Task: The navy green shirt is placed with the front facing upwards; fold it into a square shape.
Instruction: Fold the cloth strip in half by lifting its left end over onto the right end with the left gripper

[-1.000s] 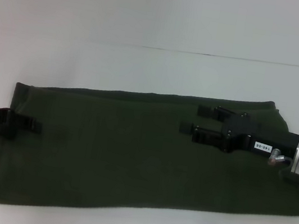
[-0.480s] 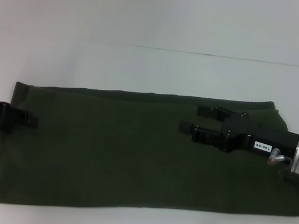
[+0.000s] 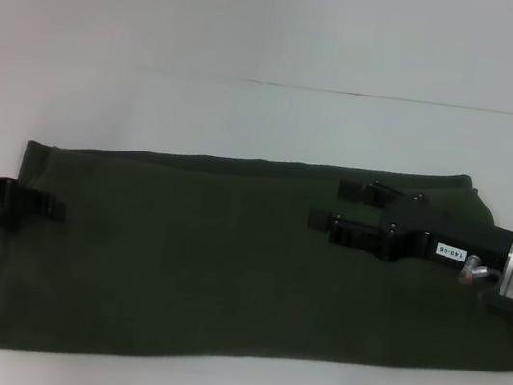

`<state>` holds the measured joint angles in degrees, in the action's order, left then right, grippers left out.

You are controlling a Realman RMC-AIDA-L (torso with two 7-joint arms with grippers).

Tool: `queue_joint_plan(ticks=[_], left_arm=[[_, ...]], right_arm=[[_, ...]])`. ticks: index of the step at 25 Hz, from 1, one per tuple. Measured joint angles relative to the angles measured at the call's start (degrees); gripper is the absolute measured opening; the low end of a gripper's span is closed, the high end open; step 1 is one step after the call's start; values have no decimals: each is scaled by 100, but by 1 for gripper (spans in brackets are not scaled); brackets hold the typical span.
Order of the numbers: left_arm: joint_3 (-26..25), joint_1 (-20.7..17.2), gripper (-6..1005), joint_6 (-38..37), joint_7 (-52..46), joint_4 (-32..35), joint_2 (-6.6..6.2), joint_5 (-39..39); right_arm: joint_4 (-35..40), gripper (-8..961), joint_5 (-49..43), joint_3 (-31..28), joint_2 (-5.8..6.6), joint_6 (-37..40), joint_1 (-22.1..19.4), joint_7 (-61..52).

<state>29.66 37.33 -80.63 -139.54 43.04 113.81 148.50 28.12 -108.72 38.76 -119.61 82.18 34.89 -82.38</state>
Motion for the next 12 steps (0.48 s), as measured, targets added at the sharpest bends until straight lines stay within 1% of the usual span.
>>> queue_joint_plan(ticks=[3, 7, 10, 12], left_arm=[[-93, 0, 799, -158, -30, 84, -21, -37], [-216, 2, 799, -458, -98, 414, -66, -22], [-210, -14, 799, -508, -245, 618, -74, 130], [-205, -14, 799, -509, -301, 622, -81, 251]], right_arm=[[4, 886, 0, 0, 0, -11, 0, 1], [6, 886, 0, 0, 0, -30, -8, -3], [3, 886, 0, -1, 0, -66, -9, -2], [2, 886, 0, 0, 0, -79, -9, -2]])
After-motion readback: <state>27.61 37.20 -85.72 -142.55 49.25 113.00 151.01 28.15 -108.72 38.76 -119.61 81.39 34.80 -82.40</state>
